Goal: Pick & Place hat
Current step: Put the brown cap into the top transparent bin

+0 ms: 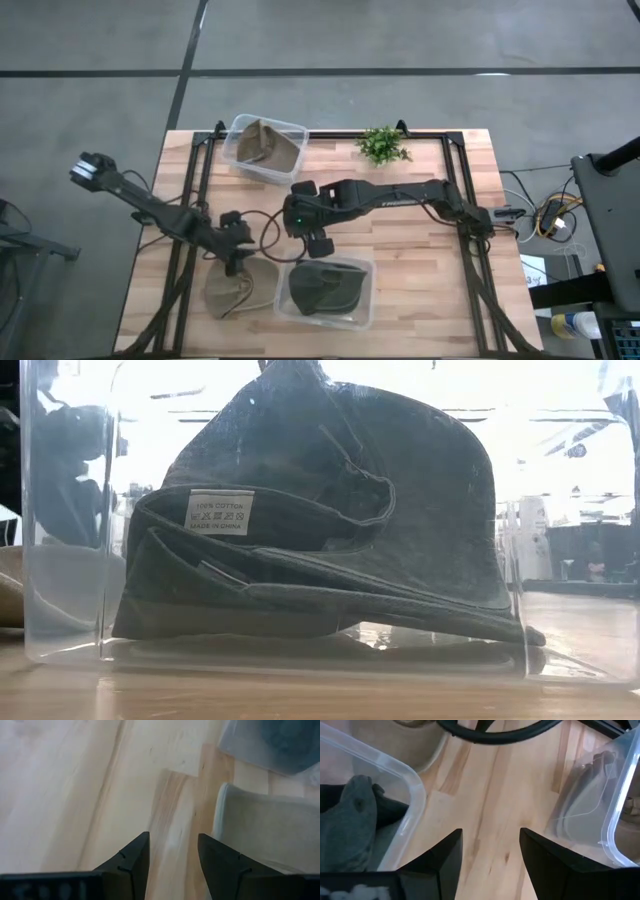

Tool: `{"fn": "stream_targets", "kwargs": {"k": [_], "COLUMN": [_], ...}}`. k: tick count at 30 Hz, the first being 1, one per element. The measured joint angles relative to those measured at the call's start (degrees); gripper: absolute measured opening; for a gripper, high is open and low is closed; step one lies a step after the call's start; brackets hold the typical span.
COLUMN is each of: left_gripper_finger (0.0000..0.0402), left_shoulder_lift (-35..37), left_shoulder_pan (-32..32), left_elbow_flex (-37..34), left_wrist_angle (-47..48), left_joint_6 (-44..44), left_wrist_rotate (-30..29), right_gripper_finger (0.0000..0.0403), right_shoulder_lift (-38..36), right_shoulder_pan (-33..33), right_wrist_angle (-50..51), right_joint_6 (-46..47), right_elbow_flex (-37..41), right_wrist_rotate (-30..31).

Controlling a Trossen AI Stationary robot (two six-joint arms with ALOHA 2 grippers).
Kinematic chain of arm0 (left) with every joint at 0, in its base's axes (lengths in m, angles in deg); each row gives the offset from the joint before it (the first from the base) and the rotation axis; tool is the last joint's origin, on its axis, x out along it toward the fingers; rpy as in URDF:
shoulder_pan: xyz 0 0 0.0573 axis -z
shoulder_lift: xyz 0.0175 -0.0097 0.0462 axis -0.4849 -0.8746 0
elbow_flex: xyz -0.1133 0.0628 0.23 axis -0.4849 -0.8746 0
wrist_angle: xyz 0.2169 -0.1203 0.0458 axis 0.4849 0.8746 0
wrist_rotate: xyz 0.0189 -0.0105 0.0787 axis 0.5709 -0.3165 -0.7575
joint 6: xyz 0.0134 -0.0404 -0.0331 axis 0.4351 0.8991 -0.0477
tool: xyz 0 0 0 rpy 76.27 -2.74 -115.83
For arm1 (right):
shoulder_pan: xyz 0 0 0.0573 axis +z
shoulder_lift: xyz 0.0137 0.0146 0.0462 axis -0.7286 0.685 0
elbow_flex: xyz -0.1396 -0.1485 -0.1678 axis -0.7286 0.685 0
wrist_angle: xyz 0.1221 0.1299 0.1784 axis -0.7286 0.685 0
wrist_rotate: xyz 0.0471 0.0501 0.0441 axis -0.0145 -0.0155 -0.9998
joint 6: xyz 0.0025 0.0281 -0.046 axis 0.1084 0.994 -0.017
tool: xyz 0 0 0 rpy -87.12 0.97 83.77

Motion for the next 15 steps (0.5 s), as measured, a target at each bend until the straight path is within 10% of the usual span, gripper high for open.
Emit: {"fn": "stream_targets", "kwargs": {"k": [15], "left_gripper_finger": [0.0158], "left_shoulder_lift": [-7.03], "left_shoulder_pan": [-0.37], "left_elbow_flex": [3.89], "left_wrist_angle": [2.58], "left_joint_6": [-2.39], "left_wrist_rotate": [3.39], "right_gripper_finger": [0.0182], "right_shoulder_lift": [0.00], "right_shoulder_pan": [0.02], "right_wrist_angle": [0.00], "right_joint_6": [1.51], "right_elbow_flex": [0.00], "right_wrist_rotate": [0.05]}}
